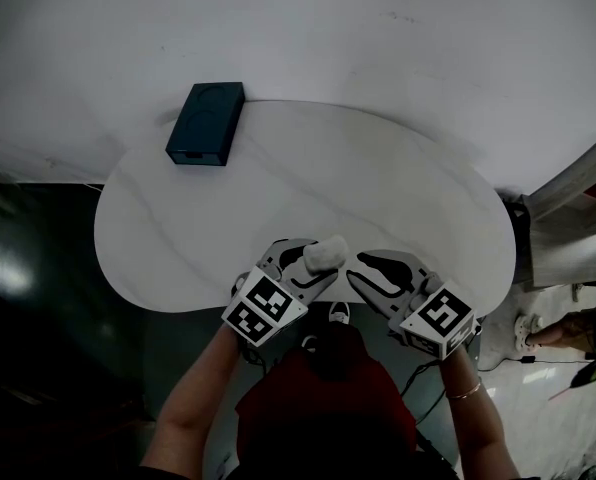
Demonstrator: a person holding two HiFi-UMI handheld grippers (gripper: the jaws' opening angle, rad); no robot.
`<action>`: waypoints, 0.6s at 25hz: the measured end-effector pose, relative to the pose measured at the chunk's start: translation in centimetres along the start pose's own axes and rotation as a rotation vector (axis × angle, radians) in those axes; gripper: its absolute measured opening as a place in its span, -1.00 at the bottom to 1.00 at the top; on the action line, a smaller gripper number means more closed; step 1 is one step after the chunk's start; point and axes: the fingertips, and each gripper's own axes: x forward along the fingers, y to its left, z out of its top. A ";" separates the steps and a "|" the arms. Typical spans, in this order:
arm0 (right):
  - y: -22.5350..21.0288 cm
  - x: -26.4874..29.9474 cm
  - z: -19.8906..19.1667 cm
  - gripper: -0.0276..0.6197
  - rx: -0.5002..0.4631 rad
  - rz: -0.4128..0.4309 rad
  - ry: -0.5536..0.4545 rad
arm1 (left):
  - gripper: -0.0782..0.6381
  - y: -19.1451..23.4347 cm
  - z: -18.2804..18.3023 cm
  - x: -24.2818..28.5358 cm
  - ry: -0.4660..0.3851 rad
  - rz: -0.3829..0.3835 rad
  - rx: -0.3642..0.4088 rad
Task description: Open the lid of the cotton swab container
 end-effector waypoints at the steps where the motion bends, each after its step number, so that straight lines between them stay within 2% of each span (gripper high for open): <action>1: -0.1 0.0 -0.1 -0.56 -0.012 0.002 0.008 | -0.10 -0.1 0.0 0.0 0.000 -0.005 0.002; 6: -0.6 -0.1 -0.4 -0.38 -0.081 0.020 0.070 | -0.10 -0.9 0.2 0.4 0.008 -0.043 0.024; 10: -0.7 -0.1 -0.5 -0.32 -0.192 0.059 0.145 | -0.10 -1.5 0.1 1.0 0.031 -0.076 0.051; 12: -0.7 -0.1 -0.7 -0.30 -0.282 0.081 0.211 | -0.10 -1.8 0.1 1.3 0.045 -0.087 0.062; 15: -0.5 -0.1 -1.1 -0.30 -0.481 0.124 0.325 | -0.10 -2.2 0.2 1.8 0.056 -0.096 0.077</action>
